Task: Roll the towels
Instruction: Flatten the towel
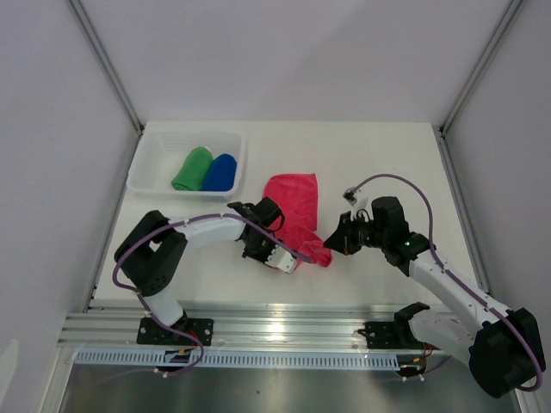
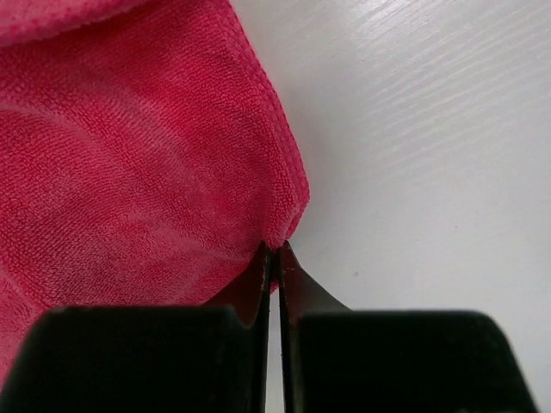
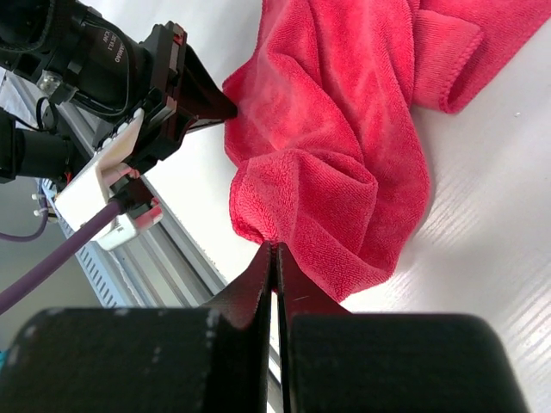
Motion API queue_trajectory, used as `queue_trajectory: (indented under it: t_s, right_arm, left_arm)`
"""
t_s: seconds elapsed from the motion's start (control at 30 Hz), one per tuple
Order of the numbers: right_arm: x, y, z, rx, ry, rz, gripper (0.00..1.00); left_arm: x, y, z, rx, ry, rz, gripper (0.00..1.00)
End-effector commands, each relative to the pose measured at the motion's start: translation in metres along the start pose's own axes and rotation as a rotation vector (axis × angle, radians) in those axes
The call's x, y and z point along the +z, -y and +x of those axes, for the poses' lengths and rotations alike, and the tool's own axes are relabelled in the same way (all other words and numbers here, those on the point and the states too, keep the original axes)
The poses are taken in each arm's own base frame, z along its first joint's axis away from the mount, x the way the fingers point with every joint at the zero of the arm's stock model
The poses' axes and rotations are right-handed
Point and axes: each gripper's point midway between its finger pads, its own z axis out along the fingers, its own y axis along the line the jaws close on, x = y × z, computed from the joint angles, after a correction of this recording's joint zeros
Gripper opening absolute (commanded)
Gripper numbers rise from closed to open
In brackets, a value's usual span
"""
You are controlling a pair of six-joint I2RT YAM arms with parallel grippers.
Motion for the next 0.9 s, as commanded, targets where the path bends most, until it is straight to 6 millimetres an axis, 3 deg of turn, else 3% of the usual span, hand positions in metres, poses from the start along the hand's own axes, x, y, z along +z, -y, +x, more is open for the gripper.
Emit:
queue_trajectory:
  t_s: [0.0, 0.07, 0.13, 0.17, 0.23, 0.27, 0.3, 0.33, 0.37, 0.4, 0.43, 0.5, 0.53, 0.6, 0.67, 0.73, 0.77, 0.83, 0.87]
  right_arm:
    - [-0.007, 0.0, -0.012, -0.016, 0.04, 0.014, 0.0]
    - [-0.01, 0.0, -0.019, -0.023, 0.048, 0.018, 0.0]
    - [-0.016, 0.003, -0.027, -0.031, 0.051, 0.044, 0.0]
    - [-0.024, -0.002, -0.048, -0.06, 0.09, 0.049, 0.0]
    - [-0.041, -0.002, -0.068, -0.081, 0.126, 0.09, 0.0]
    - [-0.051, -0.002, -0.083, -0.118, 0.153, 0.113, 0.0]
    - [-0.069, -0.015, -0.111, -0.16, 0.202, 0.123, 0.0]
    - [-0.082, -0.017, -0.128, -0.184, 0.235, 0.145, 0.0]
    - [-0.093, -0.021, -0.144, -0.238, 0.263, 0.162, 0.0]
    - [-0.115, -0.04, -0.171, -0.29, 0.317, 0.163, 0.0]
    - [-0.125, -0.049, -0.185, -0.316, 0.346, 0.165, 0.0]
    - [-0.139, -0.064, -0.204, -0.375, 0.369, 0.154, 0.0]
    - [-0.16, -0.087, -0.225, -0.428, 0.431, 0.14, 0.0]
    - [-0.176, -0.104, -0.238, -0.464, 0.458, 0.128, 0.0]
    - [-0.205, -0.133, -0.253, -0.526, 0.537, 0.115, 0.0]
    - [-0.229, -0.161, -0.258, -0.582, 0.594, 0.072, 0.0]
    - [-0.24, -0.173, -0.258, -0.602, 0.621, 0.059, 0.0]
    - [-0.255, -0.187, -0.259, -0.629, 0.653, 0.047, 0.0]
    - [-0.272, -0.202, -0.263, -0.66, 0.694, 0.047, 0.0]
  left_arm:
    - [0.015, 0.001, 0.016, -0.065, -0.061, 0.016, 0.01]
    - [0.002, -0.011, 0.008, -0.19, -0.044, -0.027, 0.01]
    - [-0.03, -0.035, 0.0, -0.311, 0.018, -0.115, 0.0]
    - [-0.054, -0.052, -0.019, -0.405, 0.119, -0.154, 0.01]
    - [-0.116, -0.08, -0.028, -0.53, 0.232, -0.248, 0.01]
    - [-0.143, -0.082, -0.035, -0.608, 0.29, -0.284, 0.0]
    - [-0.189, -0.095, -0.052, -0.608, 0.369, -0.348, 0.01]
    - [-0.214, -0.096, -0.048, -0.664, 0.403, -0.388, 0.01]
    - [-0.241, -0.093, -0.054, -0.659, 0.436, -0.435, 0.01]
    - [-0.26, -0.087, -0.055, -0.672, 0.456, -0.457, 0.01]
    - [-0.301, -0.091, -0.068, -0.621, 0.495, -0.549, 0.01]
    - [-0.347, -0.078, -0.084, -0.552, 0.522, -0.654, 0.01]
    - [-0.367, -0.069, -0.092, -0.525, 0.534, -0.69, 0.01]
    - [-0.404, -0.051, -0.106, -0.469, 0.56, -0.772, 0.01]
    - [-0.441, -0.033, -0.121, -0.424, 0.591, -0.849, 0.01]
    - [-0.46, -0.02, -0.129, -0.406, 0.613, -0.889, 0.01]
    - [-0.482, -0.008, -0.139, -0.369, 0.638, -0.94, 0.01]
    - [-0.503, 0.006, -0.149, -0.34, 0.674, -0.992, 0.01]
    - [-0.516, 0.013, -0.154, -0.317, 0.695, -1.029, 0.01]
